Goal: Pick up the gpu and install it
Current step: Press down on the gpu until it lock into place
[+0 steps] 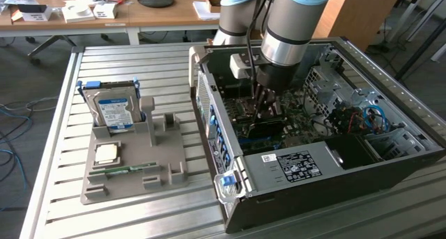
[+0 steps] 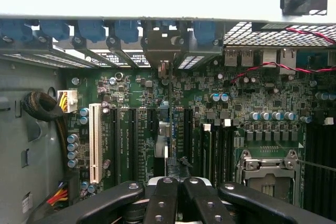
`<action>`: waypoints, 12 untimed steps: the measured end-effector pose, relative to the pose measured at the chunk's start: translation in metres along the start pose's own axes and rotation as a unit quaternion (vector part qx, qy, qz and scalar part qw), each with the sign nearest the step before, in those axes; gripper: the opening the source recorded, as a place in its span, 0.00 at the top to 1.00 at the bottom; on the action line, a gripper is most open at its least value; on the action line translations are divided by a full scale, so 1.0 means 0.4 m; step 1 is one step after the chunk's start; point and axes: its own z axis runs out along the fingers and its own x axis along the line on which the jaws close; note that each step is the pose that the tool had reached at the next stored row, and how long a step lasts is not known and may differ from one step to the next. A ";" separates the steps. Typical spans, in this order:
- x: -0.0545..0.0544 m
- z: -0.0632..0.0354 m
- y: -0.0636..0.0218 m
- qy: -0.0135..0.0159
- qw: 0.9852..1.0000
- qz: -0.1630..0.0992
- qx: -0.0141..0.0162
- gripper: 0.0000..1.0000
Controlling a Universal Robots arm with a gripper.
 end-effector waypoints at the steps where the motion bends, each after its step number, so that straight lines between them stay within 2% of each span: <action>1: 0.000 0.000 0.000 0.000 1.000 0.000 0.000 0.89; 12: 0.004 -0.017 0.000 0.000 1.000 0.000 0.000 0.89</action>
